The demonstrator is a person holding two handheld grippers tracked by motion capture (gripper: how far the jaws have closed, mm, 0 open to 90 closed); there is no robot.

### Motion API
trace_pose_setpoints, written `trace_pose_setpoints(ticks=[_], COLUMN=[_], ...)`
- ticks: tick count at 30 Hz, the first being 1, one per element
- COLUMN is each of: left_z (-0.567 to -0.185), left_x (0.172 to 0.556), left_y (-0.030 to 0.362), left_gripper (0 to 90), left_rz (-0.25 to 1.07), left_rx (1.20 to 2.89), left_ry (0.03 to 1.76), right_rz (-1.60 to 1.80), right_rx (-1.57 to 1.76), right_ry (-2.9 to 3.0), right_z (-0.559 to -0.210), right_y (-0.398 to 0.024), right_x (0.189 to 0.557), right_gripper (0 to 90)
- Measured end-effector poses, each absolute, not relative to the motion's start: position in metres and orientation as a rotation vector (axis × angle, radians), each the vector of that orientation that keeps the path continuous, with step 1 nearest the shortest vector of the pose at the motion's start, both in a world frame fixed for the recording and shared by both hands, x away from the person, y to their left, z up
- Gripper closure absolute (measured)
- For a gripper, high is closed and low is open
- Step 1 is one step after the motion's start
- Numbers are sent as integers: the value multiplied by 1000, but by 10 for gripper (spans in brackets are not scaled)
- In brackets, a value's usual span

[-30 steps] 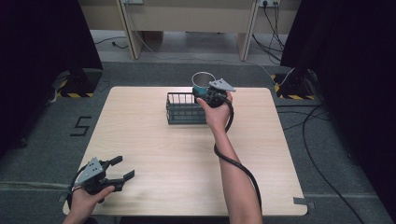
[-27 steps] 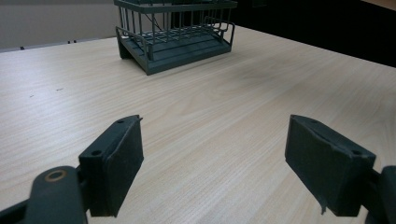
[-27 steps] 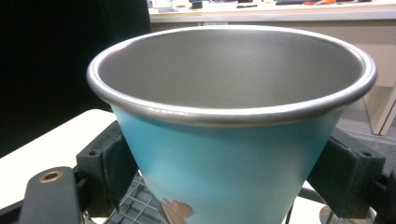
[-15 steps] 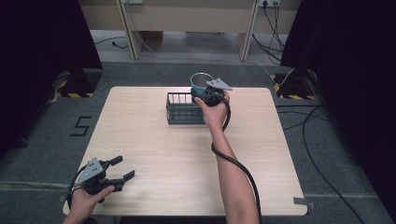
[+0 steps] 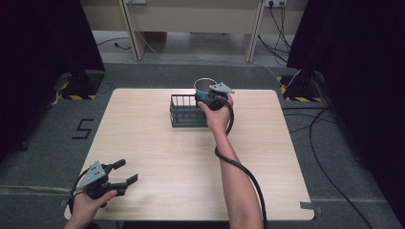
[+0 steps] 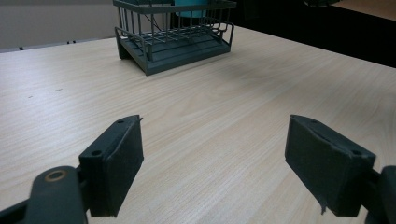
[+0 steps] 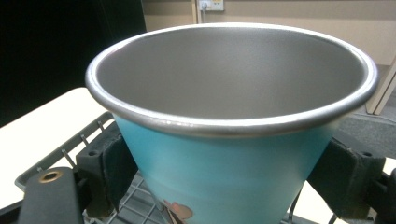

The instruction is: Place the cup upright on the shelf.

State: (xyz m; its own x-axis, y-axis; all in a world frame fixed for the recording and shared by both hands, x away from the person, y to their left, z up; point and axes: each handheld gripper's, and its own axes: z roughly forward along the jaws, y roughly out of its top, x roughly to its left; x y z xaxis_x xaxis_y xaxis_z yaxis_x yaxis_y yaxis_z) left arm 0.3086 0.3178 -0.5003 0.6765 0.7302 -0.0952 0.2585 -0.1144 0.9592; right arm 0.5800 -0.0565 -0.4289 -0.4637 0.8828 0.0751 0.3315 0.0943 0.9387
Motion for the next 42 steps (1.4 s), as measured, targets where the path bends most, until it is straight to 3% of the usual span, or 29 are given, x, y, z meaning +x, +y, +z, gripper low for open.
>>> trace_pose_setpoints(ticks=[42], left_z=[-501], left_x=[309], left_y=[317], left_gripper=[187], left_rz=[484], left_rx=[1688], left_ry=[808], right_rz=[1284], right_rx=[1293], right_ry=[1927], right_z=[-436], right_y=[-60], right_x=[569], right_gripper=[147])
